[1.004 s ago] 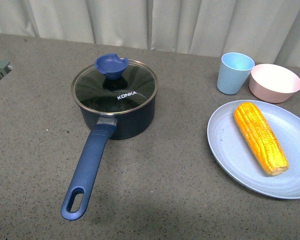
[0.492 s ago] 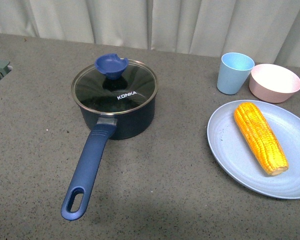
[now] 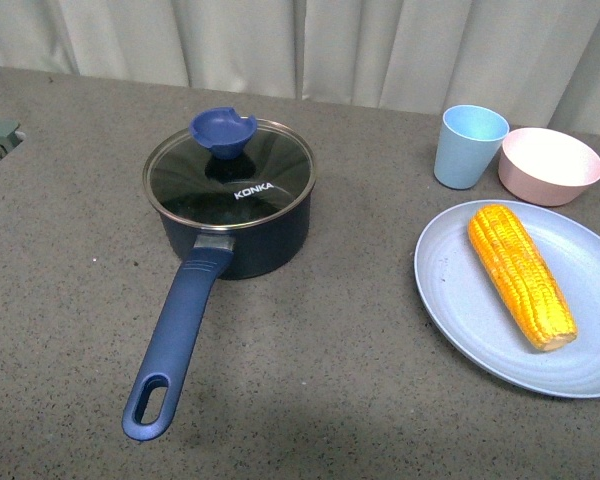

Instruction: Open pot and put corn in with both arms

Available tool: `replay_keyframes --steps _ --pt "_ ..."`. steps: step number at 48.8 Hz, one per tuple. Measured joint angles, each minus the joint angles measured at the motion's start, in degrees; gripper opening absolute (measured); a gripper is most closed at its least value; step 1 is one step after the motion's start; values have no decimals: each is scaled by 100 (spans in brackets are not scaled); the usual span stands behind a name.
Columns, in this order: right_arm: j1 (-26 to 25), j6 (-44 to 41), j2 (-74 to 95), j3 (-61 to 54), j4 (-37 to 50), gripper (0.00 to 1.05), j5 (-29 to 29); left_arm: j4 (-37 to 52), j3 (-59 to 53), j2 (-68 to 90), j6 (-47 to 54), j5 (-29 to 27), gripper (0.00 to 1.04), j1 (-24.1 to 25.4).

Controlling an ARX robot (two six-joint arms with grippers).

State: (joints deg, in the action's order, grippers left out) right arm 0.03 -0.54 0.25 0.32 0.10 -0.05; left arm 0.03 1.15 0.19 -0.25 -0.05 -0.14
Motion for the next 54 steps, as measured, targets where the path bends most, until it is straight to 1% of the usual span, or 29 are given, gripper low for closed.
replay_keyframes --steps 7,9,10,11,12,15,18,19,22,23,27,31,35,38,40,46,54 --pt "0 -2 0 0 0 95 0 0 0 0 0 0 98 0" --pt "0 0 0 0 0 95 0 -116 31 98 -129 -367 98 -116" --pt "0 0 0 0 0 95 0 -138 37 295 -304 -809 98 -192" --pt "0 0 0 0 0 95 2 -7 35 586 -450 -1040 98 -225" --pt "0 0 -2 0 0 95 7 133 35 809 -553 -1080 98 -225" --pt "0 0 0 0 0 95 0 824 37 1561 -743 -1054 98 -275" --pt "0 0 0 0 0 95 0 1773 52 2446 -789 -957 98 -411" --pt "0 0 0 0 0 95 0 1932 61 2601 -802 -927 98 -435" --pt "0 0 0 0 0 95 0 3010 181 3674 -824 -804 98 -610" --pt "0 0 -2 0 0 95 0 3185 208 3856 -826 -787 98 -640" --pt "0 0 -2 0 0 95 2 4498 553 5309 -905 -682 98 -866" --pt "0 0 0 0 0 95 2 5392 931 6478 -946 -535 98 -1036" --pt "0 0 -2 0 0 95 2 6000 1349 7501 -909 -492 98 -1193" --pt "0 0 -2 0 0 95 0 6170 1801 8371 -866 -376 98 -1344" --pt "0 0 -2 0 0 95 0 6120 2055 8795 -822 -203 98 -1432" --pt "0 0 0 0 0 95 0 6011 2673 9696 -616 57 98 -1663" --pt "0 0 -2 0 0 95 0 5779 3523 10555 -472 -63 98 -1950"
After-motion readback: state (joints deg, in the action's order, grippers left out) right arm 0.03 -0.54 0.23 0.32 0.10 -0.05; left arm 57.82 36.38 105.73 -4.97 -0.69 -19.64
